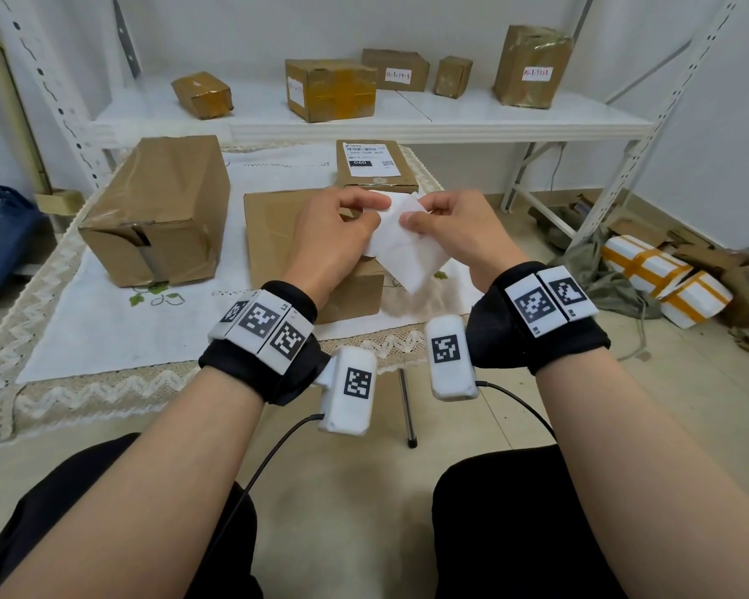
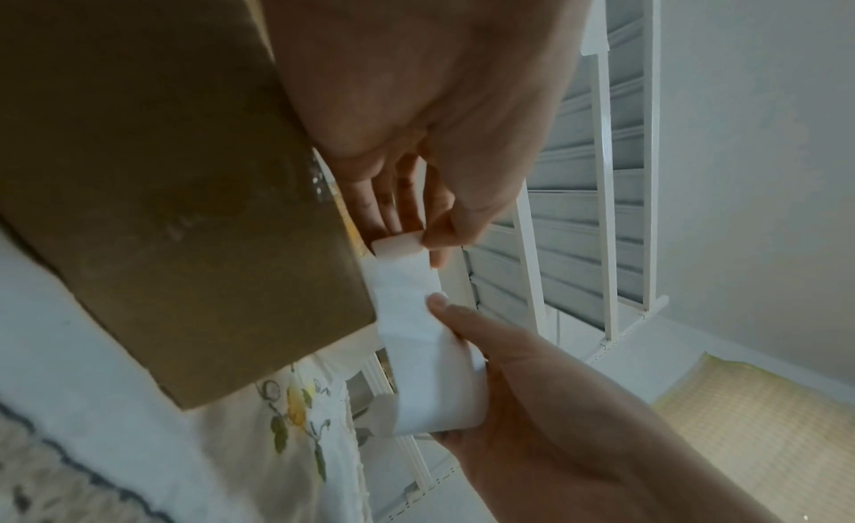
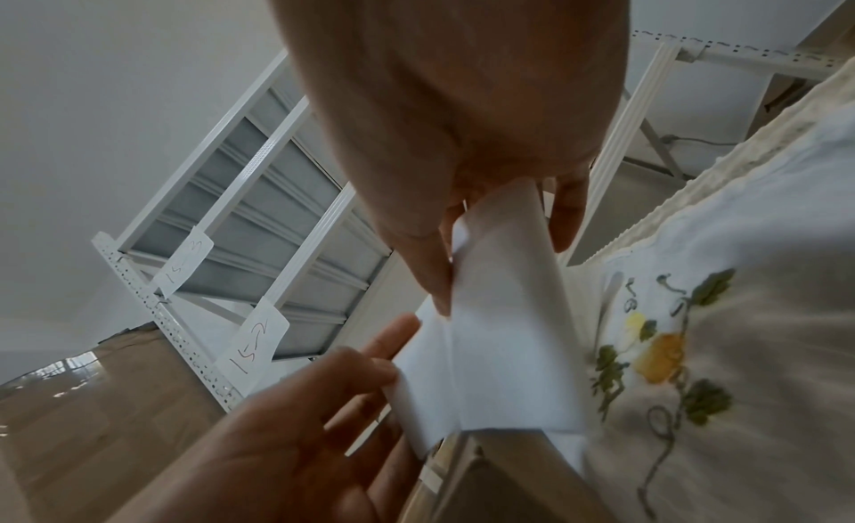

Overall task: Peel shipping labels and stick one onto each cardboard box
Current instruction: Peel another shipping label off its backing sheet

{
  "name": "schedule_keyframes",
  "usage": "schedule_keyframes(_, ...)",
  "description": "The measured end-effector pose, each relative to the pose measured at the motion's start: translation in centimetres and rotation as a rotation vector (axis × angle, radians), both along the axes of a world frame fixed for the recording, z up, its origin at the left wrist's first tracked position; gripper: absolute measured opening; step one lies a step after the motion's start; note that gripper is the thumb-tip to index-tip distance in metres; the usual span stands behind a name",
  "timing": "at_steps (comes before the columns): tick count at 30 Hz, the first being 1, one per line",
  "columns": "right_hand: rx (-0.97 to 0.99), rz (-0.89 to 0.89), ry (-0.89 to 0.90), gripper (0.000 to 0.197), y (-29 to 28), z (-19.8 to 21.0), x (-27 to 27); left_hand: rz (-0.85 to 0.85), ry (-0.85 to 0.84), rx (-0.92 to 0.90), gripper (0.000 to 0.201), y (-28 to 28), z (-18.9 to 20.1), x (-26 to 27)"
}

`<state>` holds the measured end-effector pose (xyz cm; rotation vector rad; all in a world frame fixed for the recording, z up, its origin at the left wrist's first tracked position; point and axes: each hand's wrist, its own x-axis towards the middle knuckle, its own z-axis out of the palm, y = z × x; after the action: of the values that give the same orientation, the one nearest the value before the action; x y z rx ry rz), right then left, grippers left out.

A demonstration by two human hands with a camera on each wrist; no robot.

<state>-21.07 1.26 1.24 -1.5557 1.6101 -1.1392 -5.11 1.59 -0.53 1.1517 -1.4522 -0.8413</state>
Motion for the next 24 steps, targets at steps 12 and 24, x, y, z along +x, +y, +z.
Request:
schedule_keyframes(12, 0.046, -0.036, -0.019, 0.024, 0.32, 0.41, 0.05, -0.039, 0.193, 0.062, 0.038, -0.41, -0.01, 0.26)
schedule_keyframes(24, 0.073, -0.082, -0.072, 0.031, 0.21, 0.87, 0.23, -0.057, 0.253, 0.074, 0.038, -0.43, 0.36, 0.35)
